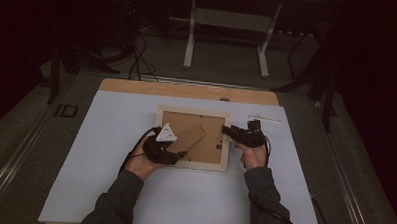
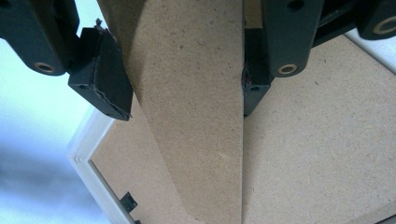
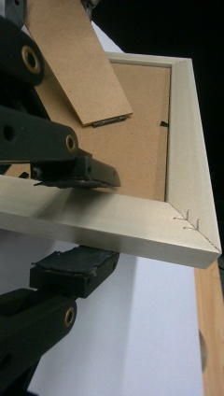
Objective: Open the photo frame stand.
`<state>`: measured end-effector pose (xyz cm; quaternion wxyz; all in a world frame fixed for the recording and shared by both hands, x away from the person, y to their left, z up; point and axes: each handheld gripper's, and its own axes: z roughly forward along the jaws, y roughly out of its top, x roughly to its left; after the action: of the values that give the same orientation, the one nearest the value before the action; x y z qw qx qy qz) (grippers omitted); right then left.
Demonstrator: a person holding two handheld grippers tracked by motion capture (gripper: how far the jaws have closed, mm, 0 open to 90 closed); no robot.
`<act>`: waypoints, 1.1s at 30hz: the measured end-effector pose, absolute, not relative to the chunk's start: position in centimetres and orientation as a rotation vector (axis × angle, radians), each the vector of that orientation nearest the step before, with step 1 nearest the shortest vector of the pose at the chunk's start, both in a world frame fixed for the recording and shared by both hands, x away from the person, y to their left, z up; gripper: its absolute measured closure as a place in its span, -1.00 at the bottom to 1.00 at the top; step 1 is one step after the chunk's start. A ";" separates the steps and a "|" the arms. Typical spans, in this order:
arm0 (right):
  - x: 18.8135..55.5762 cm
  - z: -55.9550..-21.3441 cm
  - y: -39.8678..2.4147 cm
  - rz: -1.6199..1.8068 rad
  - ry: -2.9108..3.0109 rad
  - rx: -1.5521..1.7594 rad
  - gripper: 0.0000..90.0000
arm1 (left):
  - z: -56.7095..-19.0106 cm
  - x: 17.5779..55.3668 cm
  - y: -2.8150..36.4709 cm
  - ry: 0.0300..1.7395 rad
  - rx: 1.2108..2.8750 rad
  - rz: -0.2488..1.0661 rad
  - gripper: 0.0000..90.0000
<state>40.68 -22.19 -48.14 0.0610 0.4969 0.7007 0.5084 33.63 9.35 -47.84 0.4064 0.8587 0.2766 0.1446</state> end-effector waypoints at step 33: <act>39.8 -46.4 -21.5 1.555 2.042 1.351 0.37 | -47.3 34.2 8.8 0.723 2.150 0.335 0.19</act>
<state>39.80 -21.53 -46.36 0.1201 0.4624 0.6990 0.5322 34.20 8.84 -47.34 0.4118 0.8545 0.2873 0.1333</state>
